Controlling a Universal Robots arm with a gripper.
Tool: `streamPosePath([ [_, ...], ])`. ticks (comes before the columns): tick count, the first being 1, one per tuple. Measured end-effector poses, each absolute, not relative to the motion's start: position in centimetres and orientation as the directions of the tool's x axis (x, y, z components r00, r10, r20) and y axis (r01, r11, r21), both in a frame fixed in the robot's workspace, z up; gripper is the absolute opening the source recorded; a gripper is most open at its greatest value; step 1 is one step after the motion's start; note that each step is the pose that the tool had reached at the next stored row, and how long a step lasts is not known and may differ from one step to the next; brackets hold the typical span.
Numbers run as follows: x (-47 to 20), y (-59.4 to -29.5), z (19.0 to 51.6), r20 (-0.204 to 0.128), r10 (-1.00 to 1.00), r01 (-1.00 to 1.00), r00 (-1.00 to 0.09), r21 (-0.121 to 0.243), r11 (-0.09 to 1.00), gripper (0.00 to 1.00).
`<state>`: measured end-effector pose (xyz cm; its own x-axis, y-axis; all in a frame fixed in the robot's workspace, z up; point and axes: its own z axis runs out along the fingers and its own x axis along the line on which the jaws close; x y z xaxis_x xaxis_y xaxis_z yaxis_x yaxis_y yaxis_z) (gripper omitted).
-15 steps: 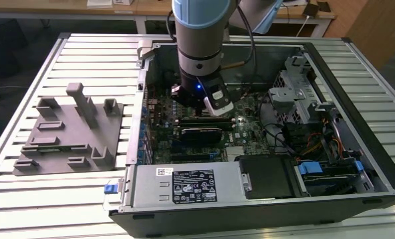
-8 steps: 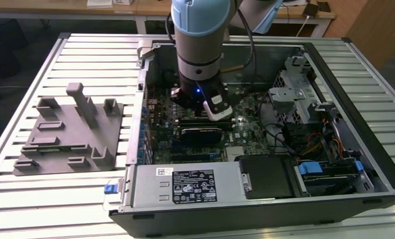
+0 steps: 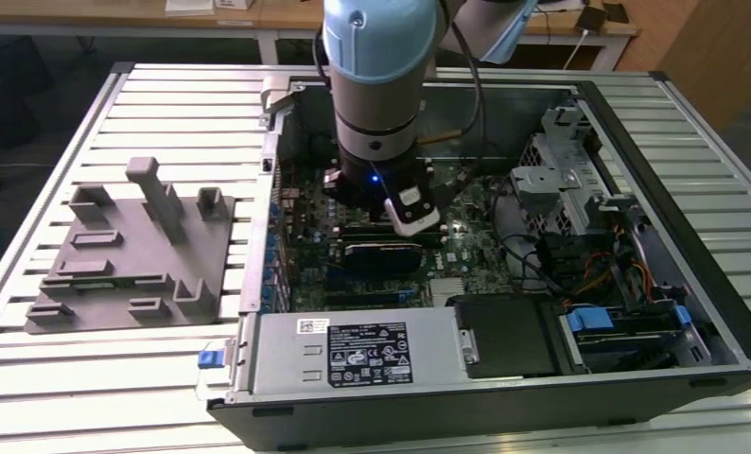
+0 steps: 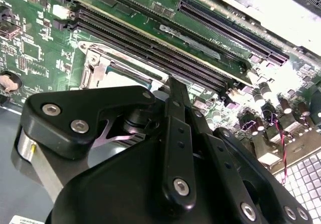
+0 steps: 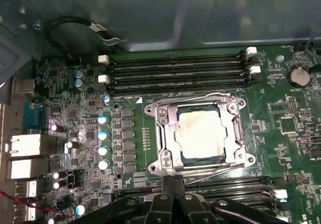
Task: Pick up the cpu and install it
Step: 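Install the second cpu locking lever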
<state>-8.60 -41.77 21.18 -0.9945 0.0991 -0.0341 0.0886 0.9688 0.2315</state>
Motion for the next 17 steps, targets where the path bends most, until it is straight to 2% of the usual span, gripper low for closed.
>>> streamPosePath([
  [14,-9.5,-42.2,20.1,-0.030,0.100,0.089,-0.994,0.270,0.959,0.11],
  [17,-9.5,-42.2,19.8,-0.028,0.101,0.089,-0.994,0.289,0.953,0.11],
])
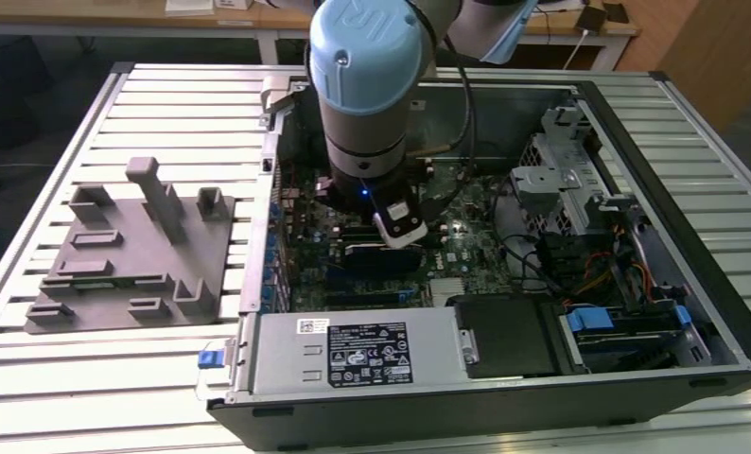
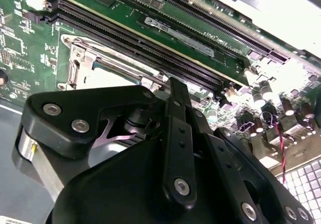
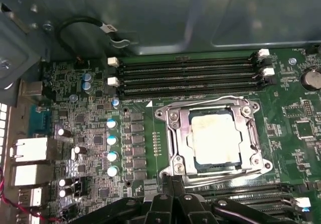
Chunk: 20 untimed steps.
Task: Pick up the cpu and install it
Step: 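Install the second cpu locking lever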
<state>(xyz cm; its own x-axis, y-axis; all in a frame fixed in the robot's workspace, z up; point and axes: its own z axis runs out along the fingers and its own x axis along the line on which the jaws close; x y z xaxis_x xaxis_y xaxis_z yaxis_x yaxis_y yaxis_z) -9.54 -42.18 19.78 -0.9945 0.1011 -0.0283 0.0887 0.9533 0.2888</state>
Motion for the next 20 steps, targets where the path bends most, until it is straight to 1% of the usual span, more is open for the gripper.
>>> streamPosePath([
  [13,-9.59,-42.18,19.06,-0.025,0.102,0.089,-0.994,0.320,0.943,0.11],
  [20,-9.60,-42.18,18.80,-0.024,0.102,0.089,-0.994,0.329,0.940,0.11],
])
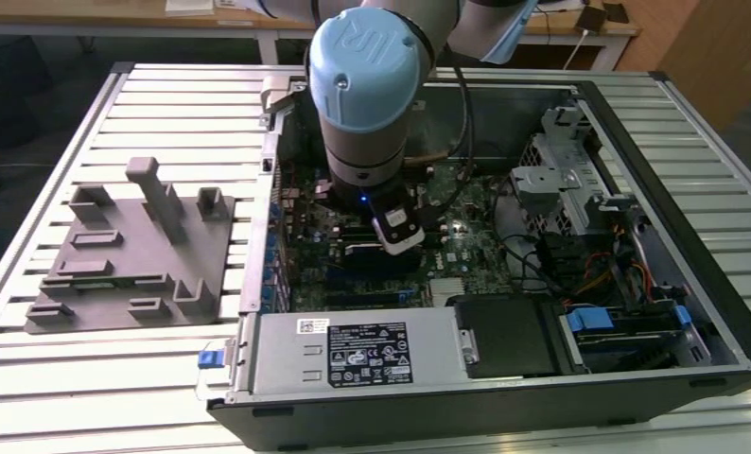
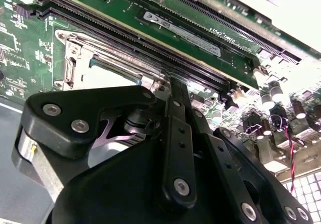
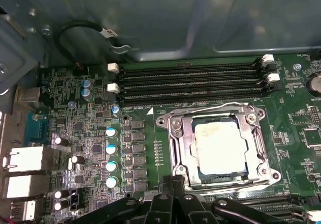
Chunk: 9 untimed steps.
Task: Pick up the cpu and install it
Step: 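Install the second cpu locking lever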
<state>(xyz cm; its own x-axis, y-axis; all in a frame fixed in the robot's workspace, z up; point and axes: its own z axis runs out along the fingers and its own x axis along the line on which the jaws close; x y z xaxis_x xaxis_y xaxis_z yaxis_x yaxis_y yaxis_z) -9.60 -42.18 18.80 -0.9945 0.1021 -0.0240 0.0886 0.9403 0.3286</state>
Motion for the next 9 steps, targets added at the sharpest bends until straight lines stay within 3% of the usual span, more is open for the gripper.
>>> streamPosePath([
  [9,-9.60,-42.17,19.05,-0.024,0.102,0.089,-0.994,0.330,0.940,0.11],
])
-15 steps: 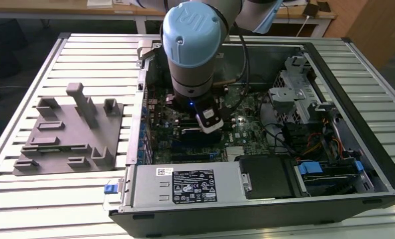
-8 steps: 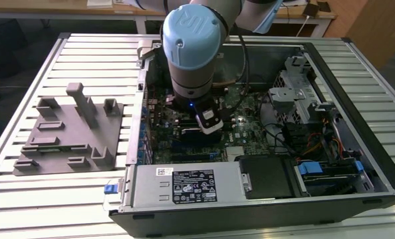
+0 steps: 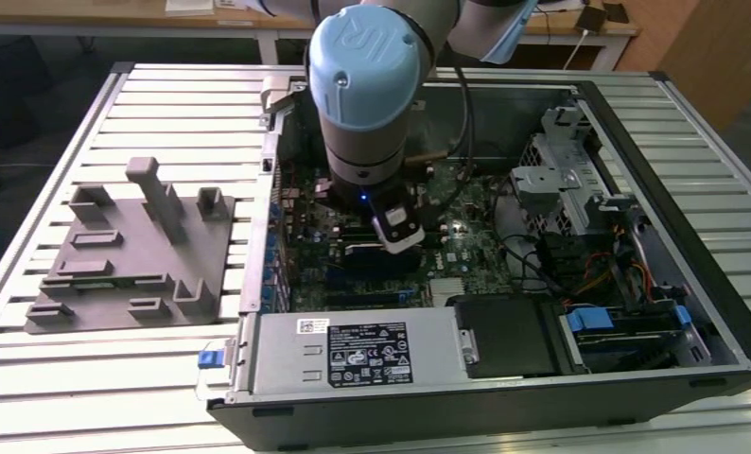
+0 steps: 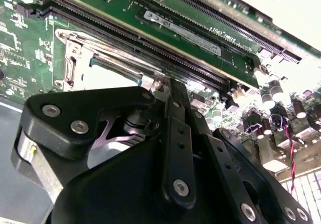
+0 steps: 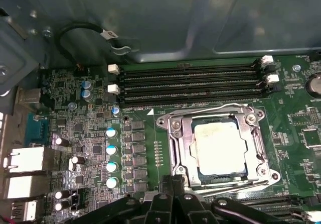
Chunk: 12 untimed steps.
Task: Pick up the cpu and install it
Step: 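Install the second cpu locking lever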
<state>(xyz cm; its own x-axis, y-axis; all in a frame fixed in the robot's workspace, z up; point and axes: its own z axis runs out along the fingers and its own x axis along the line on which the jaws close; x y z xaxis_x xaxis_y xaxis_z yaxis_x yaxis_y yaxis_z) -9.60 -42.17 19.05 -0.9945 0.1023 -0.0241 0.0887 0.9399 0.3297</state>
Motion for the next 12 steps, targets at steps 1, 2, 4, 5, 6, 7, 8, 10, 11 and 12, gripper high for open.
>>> streamPosePath([
  [1,-9.6,-42.2,19.2,-0.024,0.102,0.089,-0.994,0.330,0.940,0.11],
  [2,-9.6,-42.2,19.5,-0.024,0.102,0.089,-0.994,0.330,0.940,0.11],
  [4,-9.6,-42.2,20.0,-0.024,0.103,0.089,-0.994,0.330,0.940,0.11],
  [5,-9.6,-42.2,20.3,-0.024,0.103,0.090,-0.994,0.330,0.940,0.11],
  [6,-9.6,-42.2,20.6,-0.024,0.104,0.091,-0.994,0.330,0.940,0.11],
  [7,-9.6,-42.2,20.9,-0.024,0.105,0.092,-0.994,0.329,0.940,0.11],
  [8,-9.6,-42.2,21.1,-0.024,0.107,0.093,-0.994,0.328,0.940,0.11],
  [10,-9.5,-42.2,21.7,-0.025,0.112,0.098,-0.993,0.324,0.941,0.11],
  [11,-9.5,-42.2,21.9,-0.025,0.114,0.100,-0.993,0.320,0.942,0.11],
  [12,-9.5,-42.2,22.1,-0.025,0.117,0.103,-0.993,0.316,0.943,0.11],
])
